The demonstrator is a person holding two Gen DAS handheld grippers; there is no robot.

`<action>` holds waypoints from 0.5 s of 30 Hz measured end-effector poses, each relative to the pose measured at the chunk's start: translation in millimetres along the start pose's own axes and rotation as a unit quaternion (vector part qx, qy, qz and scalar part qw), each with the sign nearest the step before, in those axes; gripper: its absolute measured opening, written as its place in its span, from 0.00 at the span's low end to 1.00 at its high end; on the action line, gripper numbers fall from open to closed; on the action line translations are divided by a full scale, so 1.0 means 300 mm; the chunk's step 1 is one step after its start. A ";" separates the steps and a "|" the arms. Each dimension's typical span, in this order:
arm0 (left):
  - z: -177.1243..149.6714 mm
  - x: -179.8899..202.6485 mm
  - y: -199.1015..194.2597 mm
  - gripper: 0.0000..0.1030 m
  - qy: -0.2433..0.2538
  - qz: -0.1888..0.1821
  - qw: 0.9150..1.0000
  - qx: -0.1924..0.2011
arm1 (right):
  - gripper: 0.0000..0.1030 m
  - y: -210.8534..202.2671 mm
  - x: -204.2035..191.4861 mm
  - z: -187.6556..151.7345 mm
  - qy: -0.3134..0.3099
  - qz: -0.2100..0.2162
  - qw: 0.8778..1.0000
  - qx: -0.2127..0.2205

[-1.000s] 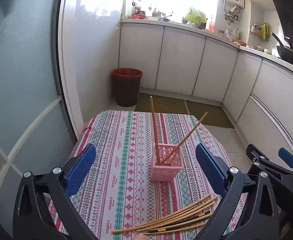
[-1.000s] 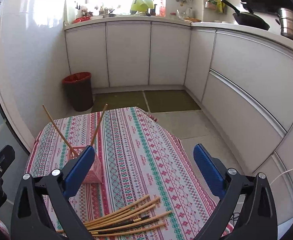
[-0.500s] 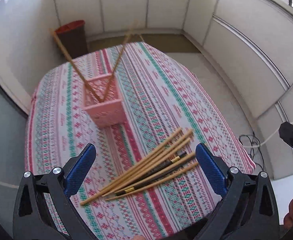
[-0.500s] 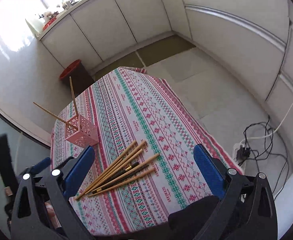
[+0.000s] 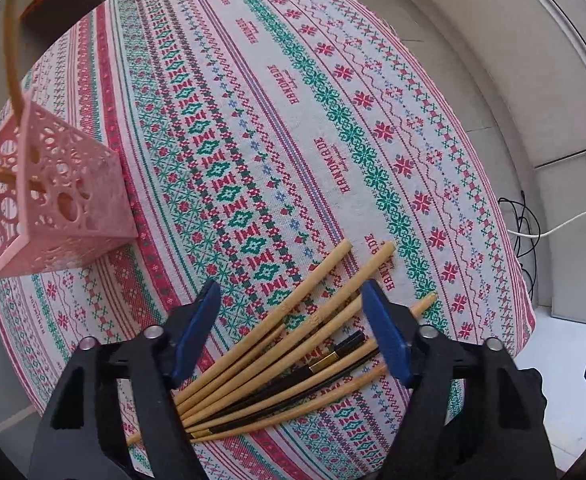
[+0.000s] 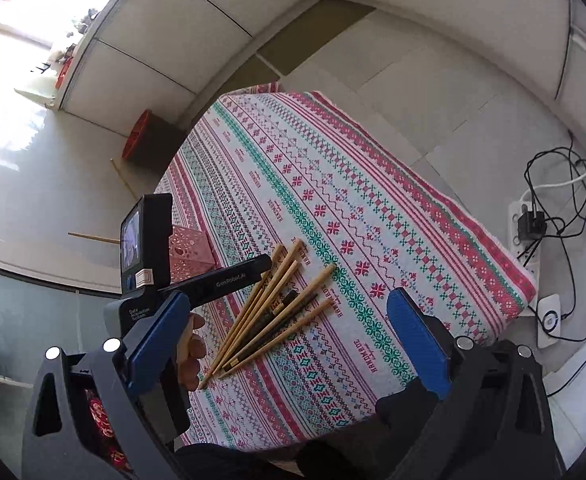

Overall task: Organize utensils
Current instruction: 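Grasp another chopstick from the pile with the right gripper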

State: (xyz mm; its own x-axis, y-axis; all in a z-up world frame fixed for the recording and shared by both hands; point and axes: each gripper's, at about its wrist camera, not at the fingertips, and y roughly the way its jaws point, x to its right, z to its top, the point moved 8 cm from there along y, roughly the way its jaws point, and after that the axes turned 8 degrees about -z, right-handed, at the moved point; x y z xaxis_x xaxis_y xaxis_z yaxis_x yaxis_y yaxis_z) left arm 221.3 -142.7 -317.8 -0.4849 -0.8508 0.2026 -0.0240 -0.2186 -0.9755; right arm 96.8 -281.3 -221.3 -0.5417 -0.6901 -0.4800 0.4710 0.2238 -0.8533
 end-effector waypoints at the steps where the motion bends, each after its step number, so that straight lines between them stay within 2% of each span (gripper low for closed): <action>1: 0.000 0.003 0.014 0.53 0.003 -0.002 1.000 -0.003 | 0.93 0.019 0.002 0.000 0.006 0.002 1.000 -0.009; 3: 0.001 0.008 0.042 0.48 0.010 -0.001 1.000 -0.007 | 0.93 0.056 0.003 -0.001 0.015 0.000 1.000 -0.022; 4: -0.002 0.010 0.061 0.41 0.014 0.000 1.000 -0.012 | 0.93 0.070 0.001 0.000 0.018 -0.003 1.000 -0.024; 6: -0.004 0.012 0.090 0.34 0.026 0.007 1.000 -0.015 | 0.93 0.091 -0.001 0.005 0.022 -0.005 0.999 -0.027; 9: -0.002 0.031 0.105 0.18 0.059 0.027 0.998 -0.002 | 0.93 0.116 0.001 0.012 0.032 -0.006 0.999 -0.033; 12: -0.001 0.039 0.099 0.16 0.067 0.016 0.997 0.022 | 0.93 0.138 0.013 0.023 0.048 -0.009 0.998 -0.036; 15: -0.016 0.039 0.055 0.14 0.083 0.023 0.994 0.063 | 0.93 0.174 0.027 0.018 0.069 -0.013 0.996 -0.049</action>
State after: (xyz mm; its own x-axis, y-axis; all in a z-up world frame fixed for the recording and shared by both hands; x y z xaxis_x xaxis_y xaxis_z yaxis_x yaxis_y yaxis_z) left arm 211.0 -154.1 -332.0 -0.6213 -0.7727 0.1301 0.1067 -0.2480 -0.9629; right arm 120.9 -278.8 -268.7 -0.6469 -0.5967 -0.4749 0.3894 0.2770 -0.8784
